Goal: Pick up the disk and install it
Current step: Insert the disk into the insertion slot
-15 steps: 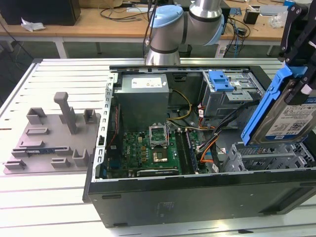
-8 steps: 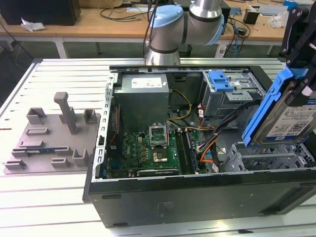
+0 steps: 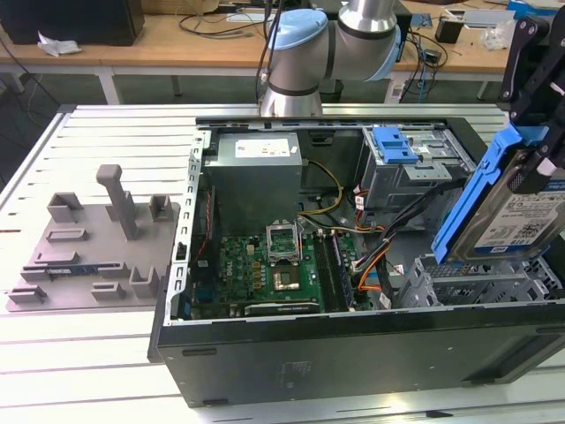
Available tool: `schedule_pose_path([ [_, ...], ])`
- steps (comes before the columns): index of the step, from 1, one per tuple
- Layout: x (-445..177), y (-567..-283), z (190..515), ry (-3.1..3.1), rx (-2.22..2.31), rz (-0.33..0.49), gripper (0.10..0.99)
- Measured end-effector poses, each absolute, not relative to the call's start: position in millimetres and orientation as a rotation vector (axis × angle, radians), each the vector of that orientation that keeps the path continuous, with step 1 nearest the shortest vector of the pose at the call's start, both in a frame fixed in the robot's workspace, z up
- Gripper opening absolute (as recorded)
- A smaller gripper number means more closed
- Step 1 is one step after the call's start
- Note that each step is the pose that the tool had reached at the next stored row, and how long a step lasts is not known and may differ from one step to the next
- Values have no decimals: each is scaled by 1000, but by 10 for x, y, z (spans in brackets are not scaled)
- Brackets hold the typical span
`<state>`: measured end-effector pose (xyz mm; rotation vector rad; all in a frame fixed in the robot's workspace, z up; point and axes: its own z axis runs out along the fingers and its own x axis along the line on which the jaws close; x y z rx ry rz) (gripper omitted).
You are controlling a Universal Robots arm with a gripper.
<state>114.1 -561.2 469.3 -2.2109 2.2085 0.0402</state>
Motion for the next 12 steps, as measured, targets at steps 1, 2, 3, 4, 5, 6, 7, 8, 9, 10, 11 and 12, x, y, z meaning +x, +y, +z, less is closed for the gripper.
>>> schedule_pose_path([
  [1,1141,-5611,4688,2208,-2211,40,369],
  [2,1141,-5609,4684,2208,-2211,40,369],
  [3,1141,-5609,4680,2209,-2211,40,369],
  [4,1141,-5608,4674,2209,-2211,40,369],
  [5,1141,-5608,4669,2209,-2211,40,369],
  [6,1141,-5608,4660,2209,-2211,40,369],
  [7,1141,-5608,4652,2209,-2211,40,369],
  [8,1141,-5608,4646,2209,-2211,40,369],
  [9,1142,-5608,4634,2209,-2211,40,369],
  [10,1148,-5608,4622,2209,-2211,40,369],
  [11,1153,-5608,4613,2209,-2211,40,369],
  [12,1157,-5608,4607,2209,-2211,40,369],
])
